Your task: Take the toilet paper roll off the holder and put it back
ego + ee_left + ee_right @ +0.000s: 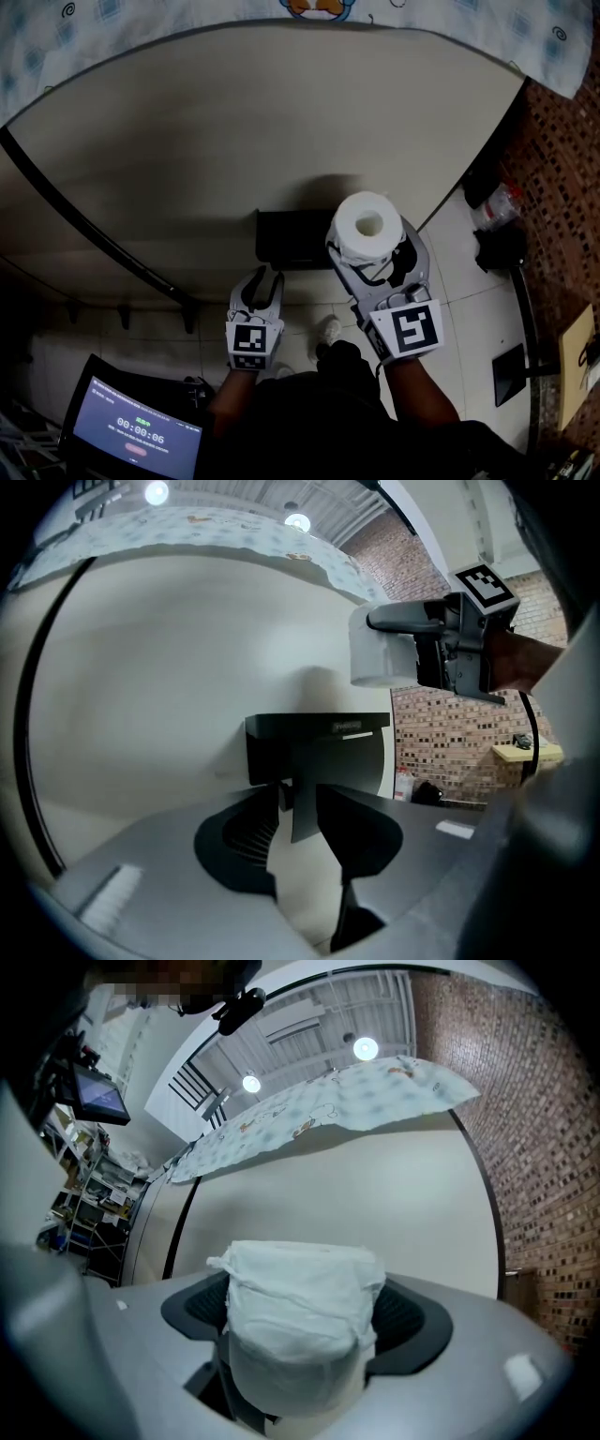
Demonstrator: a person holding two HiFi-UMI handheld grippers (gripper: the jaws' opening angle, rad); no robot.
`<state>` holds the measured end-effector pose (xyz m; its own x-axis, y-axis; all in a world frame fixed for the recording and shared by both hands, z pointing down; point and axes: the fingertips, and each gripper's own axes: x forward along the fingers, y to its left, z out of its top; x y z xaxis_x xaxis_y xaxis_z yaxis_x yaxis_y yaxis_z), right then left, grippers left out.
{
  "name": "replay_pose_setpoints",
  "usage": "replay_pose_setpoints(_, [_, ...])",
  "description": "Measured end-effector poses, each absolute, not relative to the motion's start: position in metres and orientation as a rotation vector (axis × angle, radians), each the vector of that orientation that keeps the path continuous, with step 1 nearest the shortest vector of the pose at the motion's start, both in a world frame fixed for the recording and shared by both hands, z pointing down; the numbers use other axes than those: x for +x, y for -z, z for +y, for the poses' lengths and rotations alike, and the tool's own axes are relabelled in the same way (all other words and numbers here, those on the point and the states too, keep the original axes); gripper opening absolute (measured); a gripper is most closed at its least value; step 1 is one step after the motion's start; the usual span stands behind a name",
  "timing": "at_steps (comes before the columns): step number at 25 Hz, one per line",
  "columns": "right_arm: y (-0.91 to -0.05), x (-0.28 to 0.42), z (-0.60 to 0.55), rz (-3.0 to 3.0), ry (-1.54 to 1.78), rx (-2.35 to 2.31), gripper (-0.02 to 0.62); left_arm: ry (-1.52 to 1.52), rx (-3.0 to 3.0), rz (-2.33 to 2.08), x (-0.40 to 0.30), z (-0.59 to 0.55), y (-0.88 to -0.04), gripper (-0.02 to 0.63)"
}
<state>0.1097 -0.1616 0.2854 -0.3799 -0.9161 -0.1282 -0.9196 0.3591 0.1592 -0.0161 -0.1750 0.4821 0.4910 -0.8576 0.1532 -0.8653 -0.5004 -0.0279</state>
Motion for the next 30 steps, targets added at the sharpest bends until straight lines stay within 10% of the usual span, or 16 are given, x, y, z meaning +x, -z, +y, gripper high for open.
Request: replay_pose_setpoints(30, [-0.298,0.121,-0.165,2.53,-0.276,-1.815,0.437,-0.269,2.674,-1.359,-0.009,-0.157,-0.476,0.135])
